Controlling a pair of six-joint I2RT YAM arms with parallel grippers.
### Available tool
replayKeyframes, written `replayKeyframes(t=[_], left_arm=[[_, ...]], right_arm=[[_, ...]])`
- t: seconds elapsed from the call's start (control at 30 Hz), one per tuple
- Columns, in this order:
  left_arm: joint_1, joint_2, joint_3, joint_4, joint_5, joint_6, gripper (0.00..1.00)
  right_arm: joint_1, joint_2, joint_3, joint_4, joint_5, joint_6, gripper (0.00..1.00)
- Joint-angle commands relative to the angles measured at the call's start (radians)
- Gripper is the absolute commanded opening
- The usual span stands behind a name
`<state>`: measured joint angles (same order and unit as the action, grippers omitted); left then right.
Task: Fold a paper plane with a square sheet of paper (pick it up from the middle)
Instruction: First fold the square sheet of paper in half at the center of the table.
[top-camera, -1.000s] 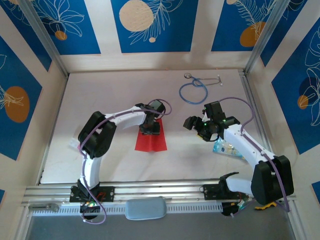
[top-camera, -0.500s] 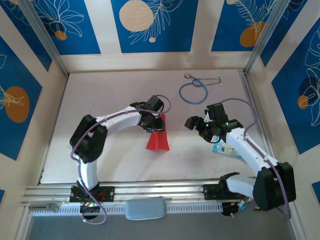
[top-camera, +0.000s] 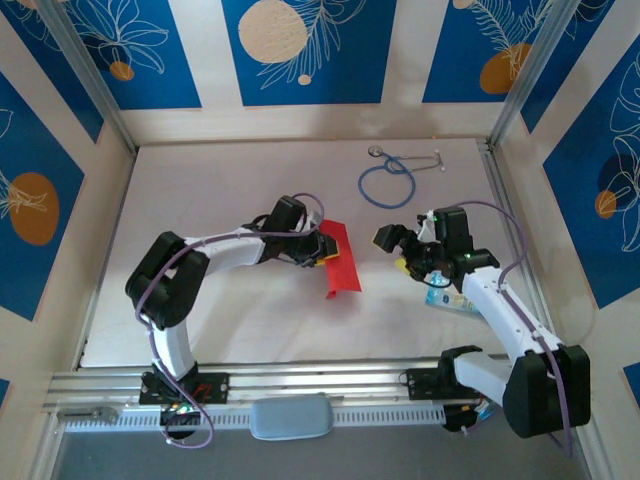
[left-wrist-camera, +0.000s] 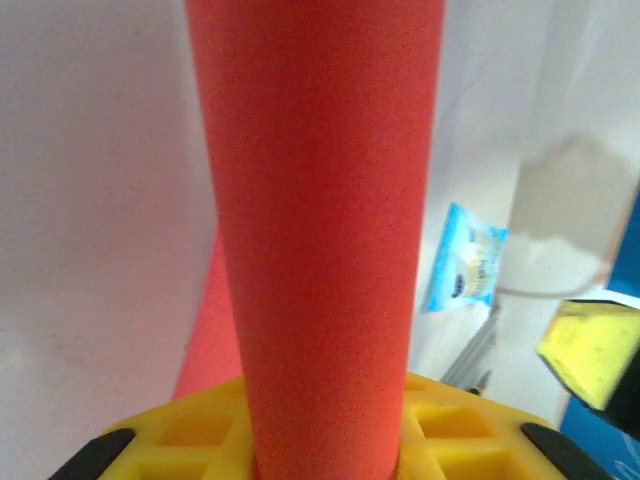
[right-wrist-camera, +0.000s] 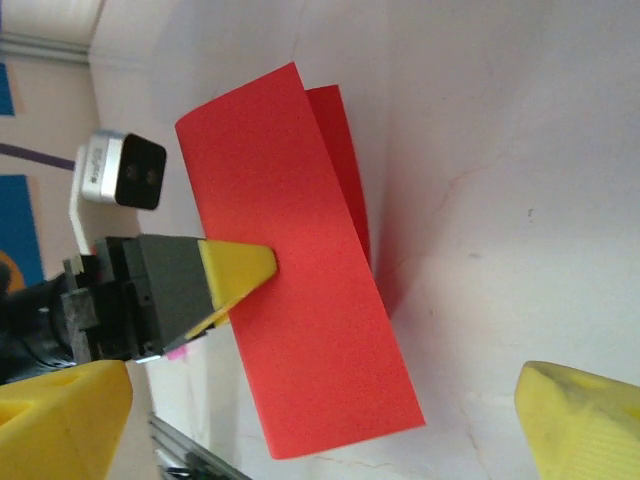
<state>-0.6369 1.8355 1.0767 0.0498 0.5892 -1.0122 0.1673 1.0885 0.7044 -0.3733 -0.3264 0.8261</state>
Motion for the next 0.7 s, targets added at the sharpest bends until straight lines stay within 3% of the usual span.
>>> replayKeyframes(t=[0.0, 0.13, 0.3, 0.43, 0.67], left_arm=[[0.011, -0.009, -0.031, 0.18, 0.099, -0.083, 0.29], [0.022, -0.004, -0.069, 0.239, 0.108, -0.106, 0.3], [0.031, 0.005, -0.051, 0.035, 0.058, 0.018, 0.31], [0.036, 0.01, -0.032, -0.09, 0.017, 0.104, 0.32], [0.036, 0.029, -0.01, -0.184, -0.028, 0.175, 0.33]], right_arm=[[-0.002, 0.045, -0.005, 0.025, -0.116, 0.013, 0.99], [0.007, 0.125, 0.03, 0.002, -0.126, 0.016, 0.99], [0.055, 0.18, 0.073, -0.047, -0.054, 0.005, 0.99], [0.094, 0.158, 0.058, 0.013, -0.05, -0.015, 0.99], [0.155, 0.103, 0.035, 0.102, -0.003, -0.052, 0.99]])
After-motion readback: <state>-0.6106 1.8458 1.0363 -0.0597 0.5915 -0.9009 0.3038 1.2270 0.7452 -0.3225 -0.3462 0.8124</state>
